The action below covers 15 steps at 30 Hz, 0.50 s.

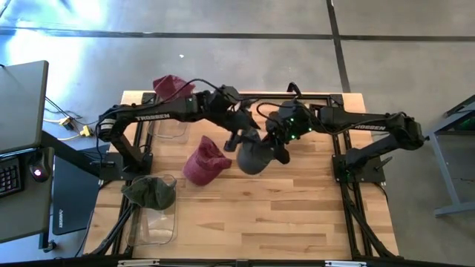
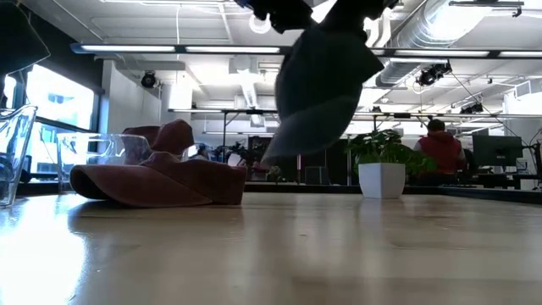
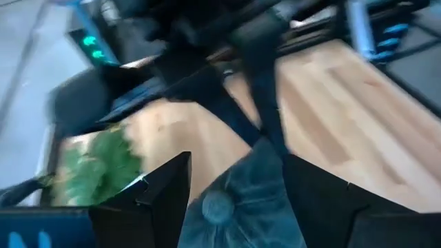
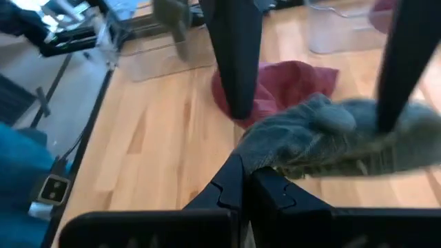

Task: Pick & Place hat
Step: Put the black cap into the bottom transparent bin

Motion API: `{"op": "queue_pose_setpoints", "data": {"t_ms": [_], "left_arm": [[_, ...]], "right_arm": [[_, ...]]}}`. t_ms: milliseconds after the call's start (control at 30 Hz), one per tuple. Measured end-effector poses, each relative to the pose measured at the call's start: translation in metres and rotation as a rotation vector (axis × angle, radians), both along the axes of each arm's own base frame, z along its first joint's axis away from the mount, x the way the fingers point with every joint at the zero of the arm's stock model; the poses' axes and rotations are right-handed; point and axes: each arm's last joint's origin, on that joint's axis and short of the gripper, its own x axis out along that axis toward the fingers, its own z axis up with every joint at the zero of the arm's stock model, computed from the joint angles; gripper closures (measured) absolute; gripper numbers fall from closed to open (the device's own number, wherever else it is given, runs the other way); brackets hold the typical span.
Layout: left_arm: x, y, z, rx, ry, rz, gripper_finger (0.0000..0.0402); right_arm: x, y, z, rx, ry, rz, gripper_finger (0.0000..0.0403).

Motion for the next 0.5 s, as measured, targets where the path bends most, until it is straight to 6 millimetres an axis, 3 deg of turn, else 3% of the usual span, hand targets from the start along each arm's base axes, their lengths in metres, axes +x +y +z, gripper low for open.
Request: {"op": "queue_pose_setpoints", "data": {"t_ms": [233,500], "left_arm": [[0.014,-0.001,-0.019,-0.081,0.023,-0.158,0.0179],[0.021,-0.007,-0.028,-0.255,0.02,-0.395,0.0182]], "right_arm": [[-0.007,0.018,0.013,-0.017,-0.07,0.069,0.0397],[-0.015,0.023,0.023,-0.024,-0.099,0.017,0.0396]]}}
